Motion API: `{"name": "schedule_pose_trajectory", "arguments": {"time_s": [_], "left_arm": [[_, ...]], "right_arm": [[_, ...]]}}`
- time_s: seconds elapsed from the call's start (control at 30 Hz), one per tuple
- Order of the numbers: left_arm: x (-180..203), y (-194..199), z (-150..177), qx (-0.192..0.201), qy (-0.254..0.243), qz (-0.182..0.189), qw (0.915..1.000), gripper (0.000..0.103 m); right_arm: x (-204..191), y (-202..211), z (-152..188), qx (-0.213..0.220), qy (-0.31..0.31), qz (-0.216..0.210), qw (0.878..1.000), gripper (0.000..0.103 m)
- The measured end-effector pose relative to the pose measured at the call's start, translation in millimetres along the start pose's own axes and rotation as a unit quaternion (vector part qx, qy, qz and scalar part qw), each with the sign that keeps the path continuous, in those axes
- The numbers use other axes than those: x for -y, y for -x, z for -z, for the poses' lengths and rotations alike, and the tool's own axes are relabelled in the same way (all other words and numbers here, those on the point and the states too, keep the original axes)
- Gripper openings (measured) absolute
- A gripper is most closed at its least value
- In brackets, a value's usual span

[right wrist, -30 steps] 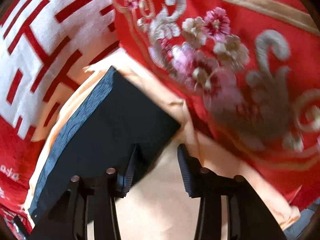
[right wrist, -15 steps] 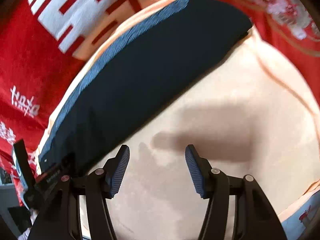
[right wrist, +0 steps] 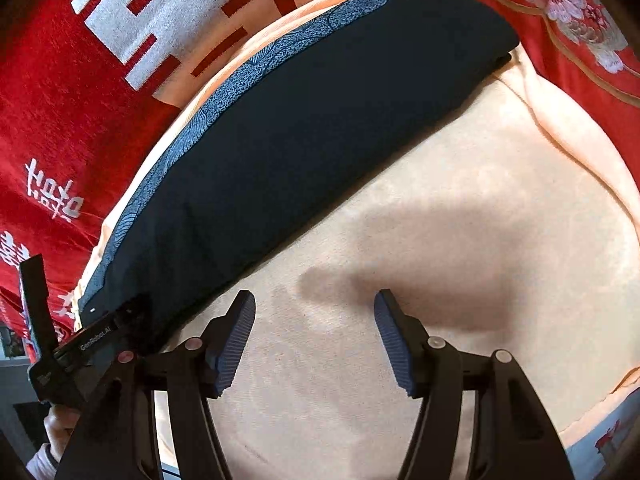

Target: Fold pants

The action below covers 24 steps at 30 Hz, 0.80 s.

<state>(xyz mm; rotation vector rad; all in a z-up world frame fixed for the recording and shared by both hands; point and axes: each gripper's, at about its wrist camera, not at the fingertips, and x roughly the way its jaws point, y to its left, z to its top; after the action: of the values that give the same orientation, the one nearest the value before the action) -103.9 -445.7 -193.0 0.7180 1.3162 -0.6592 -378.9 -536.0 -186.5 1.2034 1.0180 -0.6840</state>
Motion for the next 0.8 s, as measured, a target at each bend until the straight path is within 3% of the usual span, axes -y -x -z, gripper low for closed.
{"name": "schedule_pose_trajectory", "arguments": {"time_s": [0.23, 0.43, 0.6, 0.8], "left_arm": [[27, 7, -9, 0.004, -0.03, 0.008, 0.9995, 0.103], [45, 9, -20, 0.009, -0.054, 0.008, 0.9985, 0.103], [53, 7, -27, 0.01, -0.056, 0.009, 0.9983, 0.103], [63, 9, -39, 0.013, -0.056, 0.019, 0.9982, 0.103]], "right_arm": [[13, 9, -2, -0.001, -0.02, -0.025, 0.999, 0.067], [39, 22, -13, 0.027, -0.056, -0.047, 0.997, 0.067], [62, 26, -19, 0.042, -0.096, -0.065, 0.992, 0.067], [66, 27, -22, 0.043, -0.099, -0.075, 0.991, 0.067]]}}
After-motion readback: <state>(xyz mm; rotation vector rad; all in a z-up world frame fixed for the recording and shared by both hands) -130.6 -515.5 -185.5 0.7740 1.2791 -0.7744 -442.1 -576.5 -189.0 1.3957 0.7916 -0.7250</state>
